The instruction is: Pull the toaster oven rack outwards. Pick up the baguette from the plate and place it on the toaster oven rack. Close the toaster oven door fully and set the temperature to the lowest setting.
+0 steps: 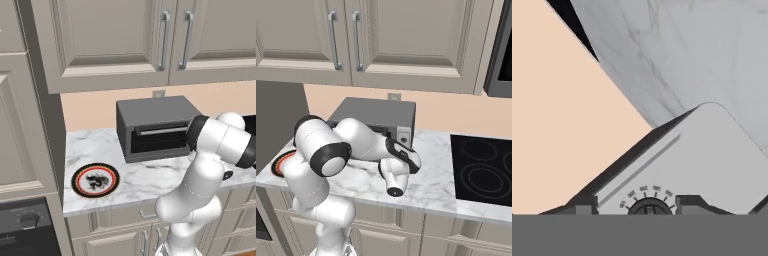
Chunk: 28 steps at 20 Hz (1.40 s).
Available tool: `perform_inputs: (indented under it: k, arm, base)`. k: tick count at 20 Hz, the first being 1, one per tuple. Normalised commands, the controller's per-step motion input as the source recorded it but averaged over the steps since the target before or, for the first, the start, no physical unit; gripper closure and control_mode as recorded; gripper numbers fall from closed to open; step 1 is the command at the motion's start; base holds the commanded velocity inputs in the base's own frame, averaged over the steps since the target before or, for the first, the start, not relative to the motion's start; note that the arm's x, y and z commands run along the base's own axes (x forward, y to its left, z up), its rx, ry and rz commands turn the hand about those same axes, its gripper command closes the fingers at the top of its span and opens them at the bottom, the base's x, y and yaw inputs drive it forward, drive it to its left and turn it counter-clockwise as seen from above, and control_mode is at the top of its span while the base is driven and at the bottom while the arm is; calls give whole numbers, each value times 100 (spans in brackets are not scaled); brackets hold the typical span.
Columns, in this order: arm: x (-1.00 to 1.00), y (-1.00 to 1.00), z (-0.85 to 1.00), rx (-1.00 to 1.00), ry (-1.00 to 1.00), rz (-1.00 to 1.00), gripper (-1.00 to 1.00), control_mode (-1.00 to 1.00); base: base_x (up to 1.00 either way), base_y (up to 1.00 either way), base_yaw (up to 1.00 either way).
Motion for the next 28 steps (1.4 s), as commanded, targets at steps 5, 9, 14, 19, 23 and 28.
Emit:
perform_inputs:
  k: [5,9,14,19,23,28]
  arm:
    - [0,38,0,0,-16,-4,100,-100]
    - [3,49,-6,-1,-38,-9,100,-100]
    - [11,23,-1,0,-13,-3,100,-100]
    - [10,-6,-14,-6,-16,4,100,-100]
    - [-6,-1,-27,-22,-46,19,100,-100]
    - [-17,-11,-18,-23,-39,28,100,-100]
  base:
    - [0,0,0]
    - [0,0,0]
    - [0,0,0]
    - [0,0,0]
    - [0,0,0]
    - [0,0,0]
